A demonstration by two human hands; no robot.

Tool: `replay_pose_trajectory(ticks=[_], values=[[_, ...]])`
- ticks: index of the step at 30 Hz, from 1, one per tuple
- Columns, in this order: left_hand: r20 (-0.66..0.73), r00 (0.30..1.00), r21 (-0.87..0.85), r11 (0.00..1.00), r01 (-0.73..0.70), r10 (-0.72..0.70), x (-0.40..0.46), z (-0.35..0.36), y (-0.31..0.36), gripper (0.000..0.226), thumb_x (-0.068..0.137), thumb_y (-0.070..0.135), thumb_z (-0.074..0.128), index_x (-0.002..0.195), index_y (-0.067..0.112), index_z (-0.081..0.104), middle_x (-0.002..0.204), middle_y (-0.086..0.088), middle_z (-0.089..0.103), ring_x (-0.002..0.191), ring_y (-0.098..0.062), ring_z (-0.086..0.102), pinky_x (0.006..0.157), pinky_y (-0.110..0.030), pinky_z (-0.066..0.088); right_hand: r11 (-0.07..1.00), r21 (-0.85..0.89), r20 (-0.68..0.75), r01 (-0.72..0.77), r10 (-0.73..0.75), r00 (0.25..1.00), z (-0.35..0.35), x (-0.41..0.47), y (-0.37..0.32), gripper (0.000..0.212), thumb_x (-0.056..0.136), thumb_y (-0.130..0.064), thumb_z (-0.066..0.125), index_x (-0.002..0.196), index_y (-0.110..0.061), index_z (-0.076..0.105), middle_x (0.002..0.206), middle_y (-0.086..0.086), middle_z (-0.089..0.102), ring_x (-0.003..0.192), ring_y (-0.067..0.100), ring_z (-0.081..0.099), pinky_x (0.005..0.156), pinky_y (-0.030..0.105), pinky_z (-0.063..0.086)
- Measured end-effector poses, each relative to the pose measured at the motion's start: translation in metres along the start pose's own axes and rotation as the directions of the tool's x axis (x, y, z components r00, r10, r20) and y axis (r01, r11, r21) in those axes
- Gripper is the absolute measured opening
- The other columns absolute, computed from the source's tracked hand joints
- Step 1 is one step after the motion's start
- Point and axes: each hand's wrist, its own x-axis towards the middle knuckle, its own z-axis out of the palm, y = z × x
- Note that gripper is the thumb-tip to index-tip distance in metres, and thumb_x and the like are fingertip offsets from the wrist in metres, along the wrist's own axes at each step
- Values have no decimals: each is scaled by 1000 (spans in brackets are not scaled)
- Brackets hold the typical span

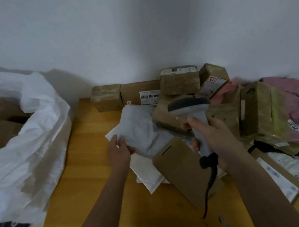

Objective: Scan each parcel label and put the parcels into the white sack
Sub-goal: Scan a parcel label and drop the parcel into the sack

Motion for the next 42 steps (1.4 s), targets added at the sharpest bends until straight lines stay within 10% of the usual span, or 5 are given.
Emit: replay_pose_trajectory(ticks=[10, 20, 29, 35, 42], values=[[-72, 863, 213, 853, -477, 500, -14, -37, 70, 34, 104, 15, 39, 73, 26, 46, 58, -4, 53, 56, -25, 56, 56, -37, 44, 998, 64, 34, -1, -1, 999, 22, 6, -9, 19, 96, -30, 59, 96, -13, 66, 89, 9, 63, 50, 15, 48, 51, 31, 41], [-102, 381, 260, 394, -882, 919, -35, -66, 116, 15, 85, 6, 43, 73, 11, 51, 70, 7, 44, 69, 1, 43, 63, -16, 31, 996, 76, -31, 52, -50, 998, 26, 14, -30, 17, 96, -28, 60, 101, -12, 63, 71, 3, 56, 45, 10, 52, 42, 23, 43], [373, 749, 308, 689, -656, 547, -34, -59, -4, 22, 71, 21, 44, 72, 6, 60, 75, 0, 56, 69, -15, 54, 59, -35, 45, 990, 129, -156, 55, -35, 987, 25, 25, -15, 12, 94, -30, 62, 96, -18, 61, 77, 2, 57, 52, 12, 52, 47, 27, 44], [641, 750, 524, 620, -584, 164, -49, -67, -56, 14, 69, 39, 38, 63, 27, 40, 71, 10, 43, 64, -7, 43, 57, -23, 32, 992, 128, -268, 10, 25, 963, 21, 27, -13, 14, 93, -30, 63, 89, -17, 58, 72, 2, 54, 54, 12, 52, 48, 26, 44], [501, 852, 674, 687, -273, -152, -35, -80, -73, 38, 85, 31, 55, 53, 22, 36, 54, 2, 36, 43, -5, 29, 45, -20, 23, 993, 120, -212, 0, 26, 977, 35, 22, -9, 16, 94, -25, 62, 94, -10, 60, 66, 1, 52, 43, 9, 49, 40, 21, 41]])
